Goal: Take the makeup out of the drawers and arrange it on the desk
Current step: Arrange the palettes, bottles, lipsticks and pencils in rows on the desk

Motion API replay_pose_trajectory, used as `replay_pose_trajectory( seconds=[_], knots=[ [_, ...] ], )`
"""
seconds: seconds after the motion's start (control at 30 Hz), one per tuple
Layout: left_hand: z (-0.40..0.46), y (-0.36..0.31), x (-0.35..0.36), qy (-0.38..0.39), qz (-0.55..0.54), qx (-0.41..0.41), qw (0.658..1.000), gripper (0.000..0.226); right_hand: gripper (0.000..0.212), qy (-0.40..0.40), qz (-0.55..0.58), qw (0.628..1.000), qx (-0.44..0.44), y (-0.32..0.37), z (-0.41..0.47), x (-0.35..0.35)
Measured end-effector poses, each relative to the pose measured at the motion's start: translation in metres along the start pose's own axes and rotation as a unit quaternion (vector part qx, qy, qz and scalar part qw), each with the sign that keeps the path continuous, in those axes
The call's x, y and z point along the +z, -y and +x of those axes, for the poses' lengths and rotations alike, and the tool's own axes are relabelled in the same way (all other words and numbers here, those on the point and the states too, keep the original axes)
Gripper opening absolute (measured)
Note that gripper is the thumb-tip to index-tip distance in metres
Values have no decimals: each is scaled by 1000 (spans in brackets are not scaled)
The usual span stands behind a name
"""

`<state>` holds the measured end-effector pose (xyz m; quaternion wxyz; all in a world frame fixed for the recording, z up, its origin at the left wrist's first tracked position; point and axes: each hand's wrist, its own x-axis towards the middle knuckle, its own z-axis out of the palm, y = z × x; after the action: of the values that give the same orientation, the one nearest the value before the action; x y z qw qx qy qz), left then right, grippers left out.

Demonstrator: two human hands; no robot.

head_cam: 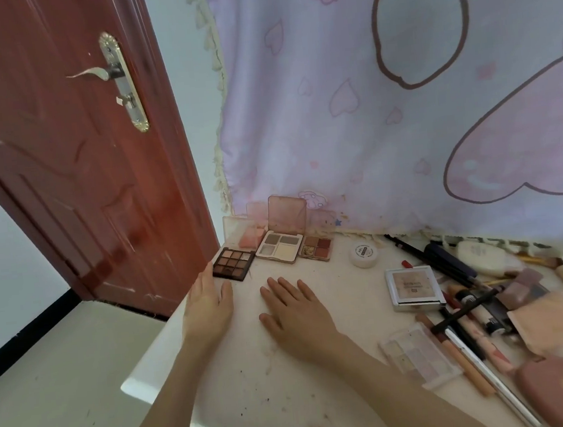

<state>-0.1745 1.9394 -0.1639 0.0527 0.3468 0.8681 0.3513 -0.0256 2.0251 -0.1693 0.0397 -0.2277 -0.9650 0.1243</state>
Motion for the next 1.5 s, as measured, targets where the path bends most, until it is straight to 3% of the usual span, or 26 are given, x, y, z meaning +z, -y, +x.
replay_pose_trajectory(
  seconds=[0.1,0.17,0.27,0.37,0.47,0.53,0.67,0.83,0.9,0.93,1.0,1.03,1.13,1.17,1.23,1.3,1.37,1.5],
  knots=[
    [-26,-6,4,15,71,49,996,56,49,6,99,995,2,-13,-23,-16],
    [-43,-15,9,25,91,76,993,55,41,-42,166,985,28,-28,-39,-30],
    [-63,-28,21,63,163,141,975,54,33,-129,163,976,61,-57,-64,-54],
    [-80,-41,36,107,236,179,949,56,36,-151,103,980,82,-92,-82,-77],
    [-88,-51,46,114,264,165,943,58,65,-35,-37,993,110,-124,-91,-95],
    [-89,-54,47,113,273,160,942,58,81,56,-69,987,132,-138,-93,-103],
    [-91,-55,44,122,267,154,943,58,82,114,-58,980,150,-149,-91,-111],
    [-90,-56,44,115,252,155,948,59,63,30,-93,989,114,-143,-91,-116],
    [-90,-56,43,114,248,155,950,59,64,-45,5,992,121,-132,-94,-115],
    [-90,-55,43,108,242,154,952,59,63,-95,88,983,127,-123,-95,-114],
    [-91,-54,44,92,224,153,958,60,54,-163,288,932,147,-104,-95,-112],
    [-91,-54,44,87,212,153,961,61,53,-154,407,887,154,-93,-94,-111],
    [-90,-55,43,78,171,159,969,62,51,-66,716,681,141,-67,-90,-94],
    [-90,-57,41,73,149,165,972,62,49,-54,766,624,145,-60,-87,-87],
    [-91,-61,37,53,77,160,983,61,52,-52,816,554,158,-51,-79,-72],
    [-96,-64,32,30,3,157,987,62,49,-62,824,538,167,-44,-72,-59],
    [-99,-66,30,14,-30,196,980,61,43,-67,817,549,165,-40,-66,-46],
    [-105,-67,29,27,15,284,958,61,50,-102,746,638,162,-29,-58,-28]
  ],
)
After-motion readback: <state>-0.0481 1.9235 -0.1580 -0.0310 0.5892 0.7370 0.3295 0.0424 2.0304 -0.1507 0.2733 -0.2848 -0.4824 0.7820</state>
